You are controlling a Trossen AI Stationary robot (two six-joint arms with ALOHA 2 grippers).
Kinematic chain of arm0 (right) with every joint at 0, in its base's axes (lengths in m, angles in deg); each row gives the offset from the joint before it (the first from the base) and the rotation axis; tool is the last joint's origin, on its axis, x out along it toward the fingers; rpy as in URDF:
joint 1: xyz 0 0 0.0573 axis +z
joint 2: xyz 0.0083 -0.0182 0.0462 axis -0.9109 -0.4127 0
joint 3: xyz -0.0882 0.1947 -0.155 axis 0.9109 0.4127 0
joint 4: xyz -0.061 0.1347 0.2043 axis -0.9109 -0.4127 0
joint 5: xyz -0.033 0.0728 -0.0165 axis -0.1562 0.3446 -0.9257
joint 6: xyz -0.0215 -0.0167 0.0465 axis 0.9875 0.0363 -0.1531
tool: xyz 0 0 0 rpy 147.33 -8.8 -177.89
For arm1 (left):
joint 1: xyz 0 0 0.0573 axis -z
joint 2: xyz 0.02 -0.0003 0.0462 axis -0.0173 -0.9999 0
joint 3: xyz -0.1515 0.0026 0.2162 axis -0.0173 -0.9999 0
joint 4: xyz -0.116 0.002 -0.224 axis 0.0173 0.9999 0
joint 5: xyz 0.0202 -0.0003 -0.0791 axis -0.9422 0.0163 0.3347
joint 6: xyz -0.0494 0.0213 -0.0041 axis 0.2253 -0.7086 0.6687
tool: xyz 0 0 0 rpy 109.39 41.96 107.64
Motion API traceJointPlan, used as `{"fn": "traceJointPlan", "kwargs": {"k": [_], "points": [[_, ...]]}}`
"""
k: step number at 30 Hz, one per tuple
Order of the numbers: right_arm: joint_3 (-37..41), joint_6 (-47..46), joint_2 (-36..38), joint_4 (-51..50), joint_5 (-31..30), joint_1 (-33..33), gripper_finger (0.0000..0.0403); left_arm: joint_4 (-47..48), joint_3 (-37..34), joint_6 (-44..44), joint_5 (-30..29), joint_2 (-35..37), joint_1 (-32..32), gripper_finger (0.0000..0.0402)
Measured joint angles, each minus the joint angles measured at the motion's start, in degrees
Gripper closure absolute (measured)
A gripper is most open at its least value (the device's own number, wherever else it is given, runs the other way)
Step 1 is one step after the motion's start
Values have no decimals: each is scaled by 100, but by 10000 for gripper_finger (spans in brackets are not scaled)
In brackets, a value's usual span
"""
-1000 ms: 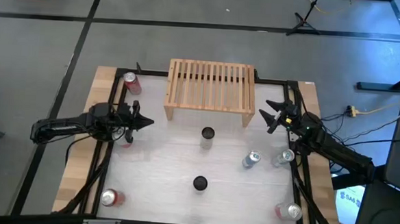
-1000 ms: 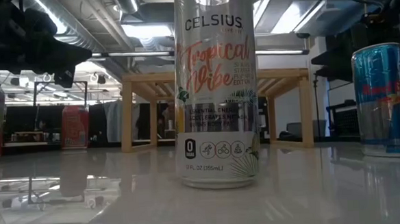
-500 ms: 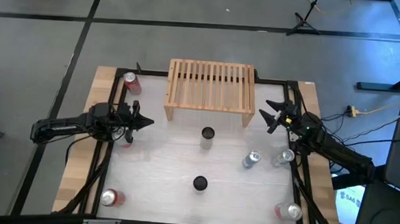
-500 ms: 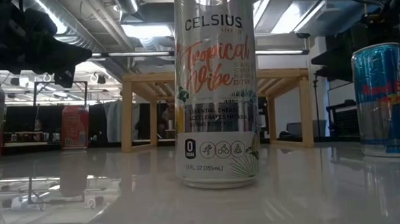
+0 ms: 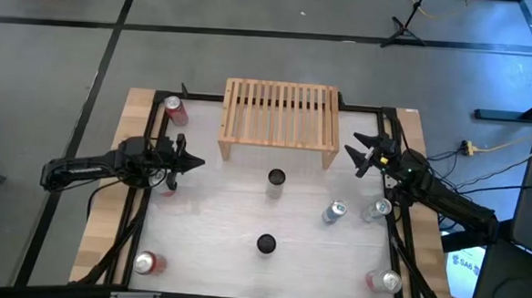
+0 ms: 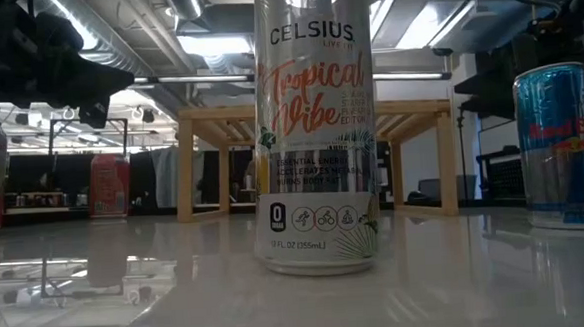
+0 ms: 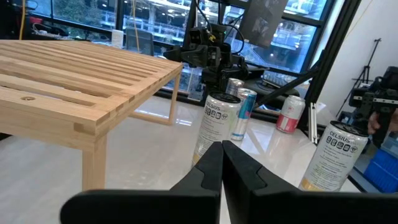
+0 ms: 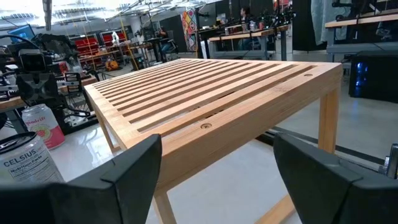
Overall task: Place canned beverage on shelf
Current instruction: Put the left blue soda can on the shelf
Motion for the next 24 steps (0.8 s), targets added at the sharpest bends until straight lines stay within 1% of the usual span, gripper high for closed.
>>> {"fn": "traceJointPlan", "kwargs": {"k": [2, 6, 10, 12, 14, 16, 18, 21, 23, 24], "points": [[7, -200, 1, 72, 80, 0, 104, 0, -1, 1, 0, -1, 0, 401], [5, -1509, 7, 436, 805, 2, 104, 0, 0, -1, 0, 1, 1, 401], [-1, -2395, -13, 1115, 860, 4, 104, 0, 1, 1, 0, 1, 0, 401], [-4, -2655, -20, 1375, 929, 4, 104, 0, 1, 1, 0, 0, 0, 401], [-145, -2796, -35, 1431, 992, 5, 104, 1, 0, -1, 0, 1, 0, 401], [-398, -2802, -144, 1314, 998, 4, 104, 0, -1, -1, -9, 1, 2, 401], [-721, -2736, -354, 995, 998, 4, 104, -4, -1, -1, -93, 1, 2, 401], [-1423, -2461, -871, 374, 998, 4, 104, -174, -6, 67, -142, -1, 0, 401], [-1960, -2185, -1303, -250, 1071, 4, 104, -580, -6, 488, -234, 0, 3, 401], [-2245, -2027, -1499, -621, 1133, 4, 104, -806, -6, 853, -418, 1, 4, 401]]}}
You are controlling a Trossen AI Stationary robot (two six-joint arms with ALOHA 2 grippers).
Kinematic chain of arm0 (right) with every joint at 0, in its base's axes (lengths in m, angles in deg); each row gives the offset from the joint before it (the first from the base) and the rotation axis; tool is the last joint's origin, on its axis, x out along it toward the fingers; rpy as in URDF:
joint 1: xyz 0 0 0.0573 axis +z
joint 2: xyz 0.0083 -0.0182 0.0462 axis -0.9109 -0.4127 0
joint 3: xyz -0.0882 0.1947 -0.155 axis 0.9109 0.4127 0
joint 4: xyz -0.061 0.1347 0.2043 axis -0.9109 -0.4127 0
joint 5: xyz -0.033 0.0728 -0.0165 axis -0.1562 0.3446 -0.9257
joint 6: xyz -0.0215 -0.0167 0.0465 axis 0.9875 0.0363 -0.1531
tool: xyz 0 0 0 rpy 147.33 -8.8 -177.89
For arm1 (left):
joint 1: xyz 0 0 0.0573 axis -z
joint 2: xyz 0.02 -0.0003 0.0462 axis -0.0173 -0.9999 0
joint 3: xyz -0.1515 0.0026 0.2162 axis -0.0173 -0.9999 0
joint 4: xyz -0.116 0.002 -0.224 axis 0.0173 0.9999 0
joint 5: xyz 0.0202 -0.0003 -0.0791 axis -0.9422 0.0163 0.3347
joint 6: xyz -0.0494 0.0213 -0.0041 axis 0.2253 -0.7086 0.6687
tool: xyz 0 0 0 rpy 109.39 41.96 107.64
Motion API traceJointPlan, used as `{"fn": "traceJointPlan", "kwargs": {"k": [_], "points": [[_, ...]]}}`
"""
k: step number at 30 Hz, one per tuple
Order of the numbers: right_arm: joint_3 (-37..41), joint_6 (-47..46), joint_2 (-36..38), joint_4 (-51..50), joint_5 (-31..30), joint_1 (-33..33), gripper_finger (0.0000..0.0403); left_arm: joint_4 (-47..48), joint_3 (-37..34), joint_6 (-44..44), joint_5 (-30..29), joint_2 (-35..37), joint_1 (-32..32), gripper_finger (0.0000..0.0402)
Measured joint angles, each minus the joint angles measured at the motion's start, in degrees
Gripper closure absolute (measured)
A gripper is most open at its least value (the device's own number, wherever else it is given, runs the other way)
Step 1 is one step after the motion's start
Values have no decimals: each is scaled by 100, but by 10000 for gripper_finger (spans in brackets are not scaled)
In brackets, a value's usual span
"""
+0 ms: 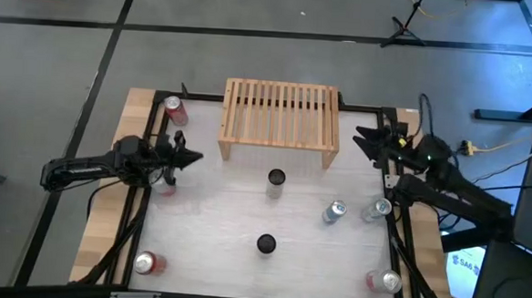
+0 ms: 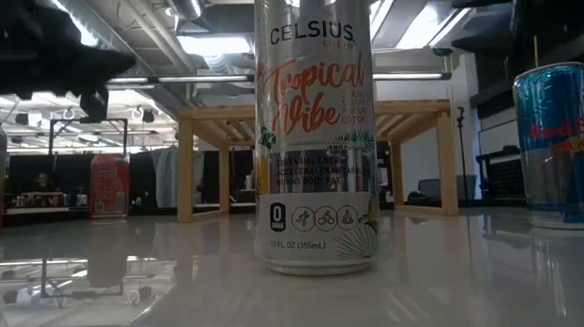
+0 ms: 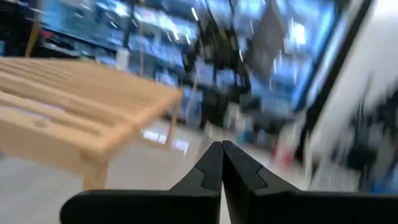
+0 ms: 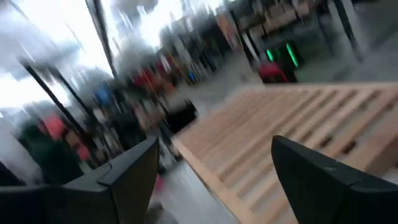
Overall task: Place canned beverage on shelf
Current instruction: Put the left blue soda can on the shelf
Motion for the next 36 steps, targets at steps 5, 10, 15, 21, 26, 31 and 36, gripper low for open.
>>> {"fn": "traceJointPlan", "kwargs": {"k": [5, 10, 15, 21, 26, 31, 36], "points": [[-1479, 588, -889, -1597, 189, 0, 104, -1088, 0, 1705, -950, 0, -4, 401], [-2930, 1185, -1668, -2853, 438, 12, 104, -1472, 4, 2280, -1375, -2, -4, 401], [-4210, 1963, -2476, -3696, 231, 397, 104, -1558, 4, 2299, -1415, -1, -3, 401], [-5354, 2212, -3568, -4814, -852, 1392, 104, -1558, 4, 2311, -1630, 0, -4, 401], [-5936, 1866, -4533, -5456, -1680, 2425, 104, -1556, 4, 2313, -1557, 0, -4, 401], [-6228, 1373, -5297, -5810, -1527, 2986, 104, -1539, 4, 2309, -1449, 0, -3, 401], [-6228, 682, -5937, -5766, -218, 3283, 104, -1537, 4, 2306, -1444, 0, -4, 401]]}}
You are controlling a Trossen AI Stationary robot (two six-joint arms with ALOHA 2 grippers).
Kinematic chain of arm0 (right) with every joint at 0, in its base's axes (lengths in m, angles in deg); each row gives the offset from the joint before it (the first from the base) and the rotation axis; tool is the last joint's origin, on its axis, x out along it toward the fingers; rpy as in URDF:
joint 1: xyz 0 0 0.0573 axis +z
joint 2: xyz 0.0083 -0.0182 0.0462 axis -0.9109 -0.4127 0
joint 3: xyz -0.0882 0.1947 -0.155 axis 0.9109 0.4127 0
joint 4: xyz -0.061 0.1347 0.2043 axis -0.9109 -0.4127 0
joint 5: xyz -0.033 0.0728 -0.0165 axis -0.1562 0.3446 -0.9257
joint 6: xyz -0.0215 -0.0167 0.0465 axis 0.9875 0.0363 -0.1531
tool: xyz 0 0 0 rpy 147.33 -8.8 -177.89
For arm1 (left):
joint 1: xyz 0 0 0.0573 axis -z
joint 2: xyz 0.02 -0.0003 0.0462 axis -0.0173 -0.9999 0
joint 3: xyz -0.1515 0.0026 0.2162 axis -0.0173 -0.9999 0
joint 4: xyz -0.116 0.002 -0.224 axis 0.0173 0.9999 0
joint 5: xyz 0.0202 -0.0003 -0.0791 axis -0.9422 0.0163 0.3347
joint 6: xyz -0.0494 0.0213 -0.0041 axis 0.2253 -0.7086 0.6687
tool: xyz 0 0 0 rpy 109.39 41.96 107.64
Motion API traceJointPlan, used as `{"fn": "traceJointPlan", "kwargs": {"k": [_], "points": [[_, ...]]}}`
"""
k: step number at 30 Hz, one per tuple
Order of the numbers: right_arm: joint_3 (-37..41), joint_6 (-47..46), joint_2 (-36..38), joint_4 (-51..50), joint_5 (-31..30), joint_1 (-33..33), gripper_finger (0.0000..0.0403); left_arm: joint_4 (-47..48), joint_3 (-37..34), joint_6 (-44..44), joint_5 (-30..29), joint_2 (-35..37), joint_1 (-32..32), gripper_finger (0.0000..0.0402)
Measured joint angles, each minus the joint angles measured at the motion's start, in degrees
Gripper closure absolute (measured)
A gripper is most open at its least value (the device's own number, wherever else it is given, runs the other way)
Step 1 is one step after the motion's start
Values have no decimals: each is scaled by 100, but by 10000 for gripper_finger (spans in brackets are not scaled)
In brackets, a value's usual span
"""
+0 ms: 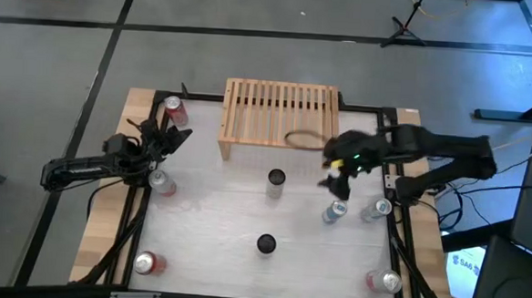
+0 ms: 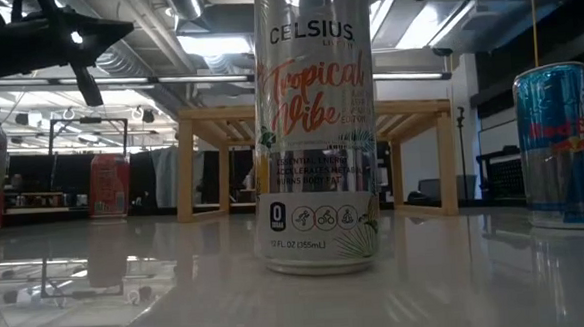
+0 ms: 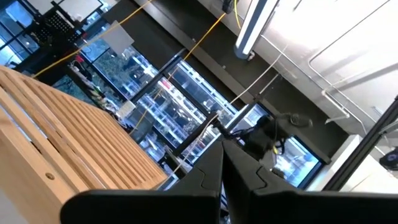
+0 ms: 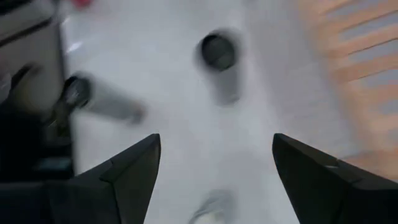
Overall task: Place canned beverage on shelf
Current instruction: Put the left blue soda can on the shelf
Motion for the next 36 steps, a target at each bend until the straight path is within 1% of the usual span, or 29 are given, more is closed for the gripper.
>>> {"fn": "traceJointPlan", "kwargs": {"k": [1, 5, 7, 9, 11, 13, 15, 17, 18, 23, 27, 33, 36], "points": [[0, -42, -127, 3, 254, 42, 104, -2, 0, 0, 0, 0, 0, 401], [2, -442, -625, -175, 882, 118, 104, -1, 0, 0, 2, 0, 0, 401], [2, -597, -781, -238, 1063, 221, 104, 0, 0, 0, 5, 0, 2, 401], [2, -651, -854, -366, 1013, 388, 104, -1, 0, 0, 4, 0, 1, 401], [2, -637, -872, -732, 778, 610, 104, -2, 2, -1, 7, 0, 0, 401], [2, -661, -857, -1169, 488, 793, 104, 0, 0, -2, 33, 0, 2, 401], [10, -694, -775, -1482, 10, 976, 104, -2, 2, -2, 80, 0, 0, 401], [66, -676, -680, -1569, -343, 1131, 104, 0, 2, -2, 91, 0, 1, 401], [135, -670, -644, -1557, -428, 1199, 104, -2, 2, -2, 92, 0, 1, 401], [697, -682, -455, -1438, -432, 1308, 104, -2, 2, 0, 100, 0, 2, 401], [1160, -704, -239, -909, -524, 1284, 104, -2, 2, 4, 139, 0, 0, 401], [1551, -701, -230, -719, -436, 1299, 104, -4, 2, 11, 138, 0, 0, 401], [1658, -712, -234, -713, -599, 1294, 104, -7, 2, 11, 138, 0, 0, 401]]}}
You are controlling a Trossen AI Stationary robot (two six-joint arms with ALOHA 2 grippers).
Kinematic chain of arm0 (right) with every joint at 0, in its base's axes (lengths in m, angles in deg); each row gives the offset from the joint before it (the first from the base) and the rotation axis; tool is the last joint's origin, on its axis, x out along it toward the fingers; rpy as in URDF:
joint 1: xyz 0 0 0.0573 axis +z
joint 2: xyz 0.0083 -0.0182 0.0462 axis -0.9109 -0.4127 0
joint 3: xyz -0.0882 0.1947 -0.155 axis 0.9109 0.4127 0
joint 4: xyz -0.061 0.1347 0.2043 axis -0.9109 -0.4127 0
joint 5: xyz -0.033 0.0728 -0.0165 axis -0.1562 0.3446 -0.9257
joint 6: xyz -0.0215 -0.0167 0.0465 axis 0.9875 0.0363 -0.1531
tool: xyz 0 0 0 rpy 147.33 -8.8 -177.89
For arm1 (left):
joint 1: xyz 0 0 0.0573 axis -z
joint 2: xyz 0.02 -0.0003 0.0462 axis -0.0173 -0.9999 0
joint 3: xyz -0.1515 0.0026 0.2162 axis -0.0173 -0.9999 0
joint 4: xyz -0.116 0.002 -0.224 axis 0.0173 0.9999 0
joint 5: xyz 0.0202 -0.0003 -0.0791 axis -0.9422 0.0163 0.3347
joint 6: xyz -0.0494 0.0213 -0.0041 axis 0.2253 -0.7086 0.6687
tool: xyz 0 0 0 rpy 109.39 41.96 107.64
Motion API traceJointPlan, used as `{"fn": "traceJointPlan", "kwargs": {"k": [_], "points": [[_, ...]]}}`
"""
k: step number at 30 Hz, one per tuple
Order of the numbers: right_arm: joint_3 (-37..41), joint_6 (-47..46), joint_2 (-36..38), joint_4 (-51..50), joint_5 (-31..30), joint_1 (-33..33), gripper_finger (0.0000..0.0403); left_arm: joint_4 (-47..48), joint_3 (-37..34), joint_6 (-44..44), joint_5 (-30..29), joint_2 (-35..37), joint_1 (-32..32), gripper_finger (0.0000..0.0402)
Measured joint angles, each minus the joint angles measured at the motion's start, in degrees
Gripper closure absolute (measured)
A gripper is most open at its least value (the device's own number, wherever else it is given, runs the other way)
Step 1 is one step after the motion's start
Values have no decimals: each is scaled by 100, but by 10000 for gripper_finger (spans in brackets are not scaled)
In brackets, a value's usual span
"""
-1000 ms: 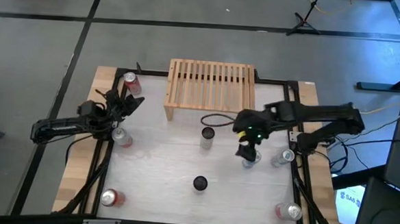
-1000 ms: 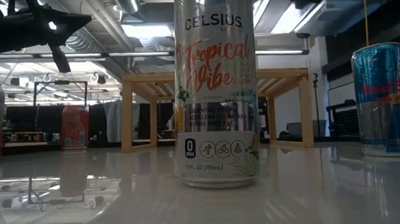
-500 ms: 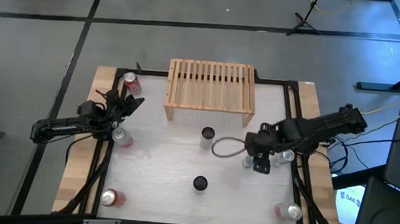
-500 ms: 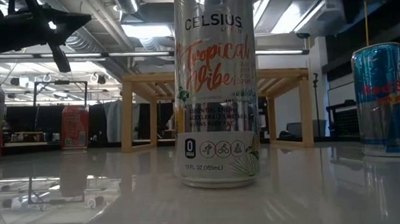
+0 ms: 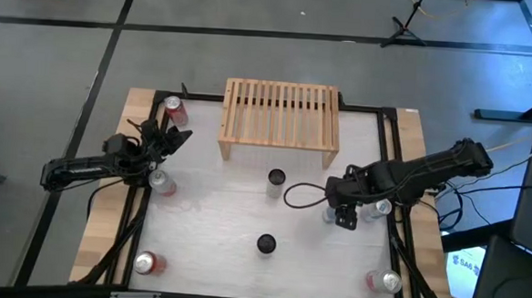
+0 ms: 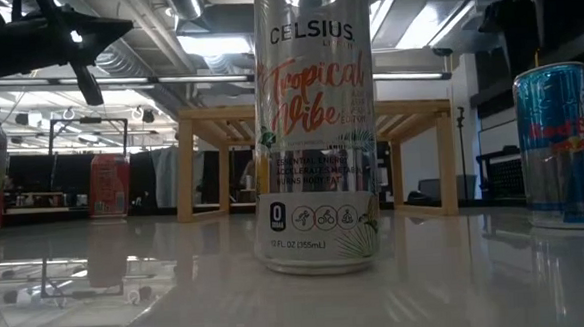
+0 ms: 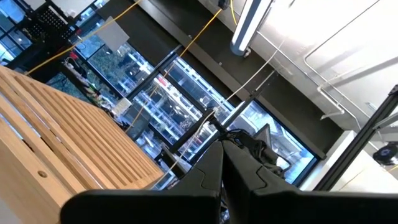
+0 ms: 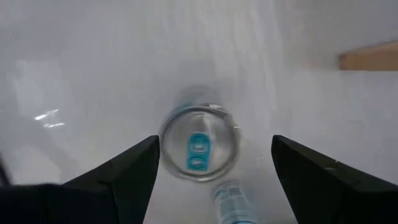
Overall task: Place canned beverage on shelf
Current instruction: Put the left blue soda can on the shelf
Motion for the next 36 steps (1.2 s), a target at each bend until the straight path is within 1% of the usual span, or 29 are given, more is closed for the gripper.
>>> {"fn": "traceJointPlan", "kwargs": {"k": [3, 7, 9, 16, 25, 28, 33, 36], "points": [[108, -6, 6, 68, -68, -2, 104, -1, 0, -4, 0, 0, 0, 401], [252, -7, 2, 241, 239, 0, 104, -2, 0, -9, -4, 0, 1, 401], [334, -9, 2, 297, 281, 0, 104, 0, 0, -9, -31, 0, -1, 401], [676, -9, 2, 545, 284, 0, 104, 0, 0, -17, -58, 0, -1, 401], [1085, -8, -34, 1122, 221, 2, 105, 2, 0, -57, -203, 0, 0, 401], [1120, -6, -57, 1234, 222, 0, 121, 2, 0, -57, -205, 0, -1, 401], [974, 25, -59, 1214, 242, -4, 193, 2, 0, -52, -204, 0, 0, 401], [675, 107, -59, 996, 242, -4, 193, 2, 0, -50, -90, 0, -1, 401]]}}
